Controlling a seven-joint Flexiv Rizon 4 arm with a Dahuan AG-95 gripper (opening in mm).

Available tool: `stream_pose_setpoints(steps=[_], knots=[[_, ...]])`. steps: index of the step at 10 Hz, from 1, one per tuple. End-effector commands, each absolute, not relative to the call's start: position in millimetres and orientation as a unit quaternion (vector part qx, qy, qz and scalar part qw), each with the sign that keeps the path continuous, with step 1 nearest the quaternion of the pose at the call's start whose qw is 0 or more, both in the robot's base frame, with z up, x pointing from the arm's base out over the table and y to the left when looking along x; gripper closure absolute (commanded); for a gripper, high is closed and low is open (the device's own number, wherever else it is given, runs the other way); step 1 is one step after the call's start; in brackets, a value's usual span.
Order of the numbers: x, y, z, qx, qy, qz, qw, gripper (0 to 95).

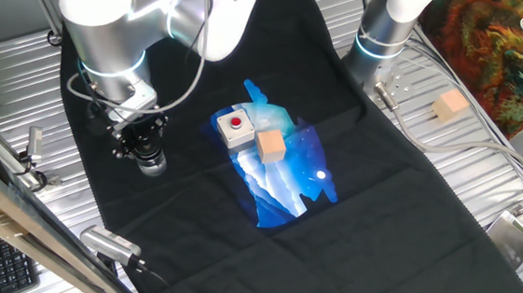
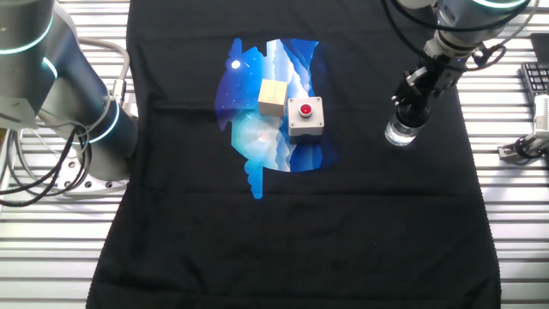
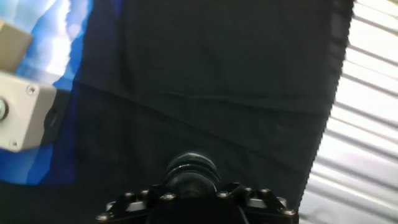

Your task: Screw the lid onto the jar

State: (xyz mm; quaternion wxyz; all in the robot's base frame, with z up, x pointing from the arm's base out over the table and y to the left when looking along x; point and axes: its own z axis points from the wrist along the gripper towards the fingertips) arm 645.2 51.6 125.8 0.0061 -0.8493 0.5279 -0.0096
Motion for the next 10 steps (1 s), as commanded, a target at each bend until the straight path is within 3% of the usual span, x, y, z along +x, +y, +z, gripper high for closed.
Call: stream_pose_setpoints(steps=[1, 10], knots=[[642.9, 51.2, 124.8, -0.856, 0.517, -0.016, 0.004, 19.0], [635.8, 47.5, 114.9, -0.869, 0.494, -0.032, 0.004, 19.0]])
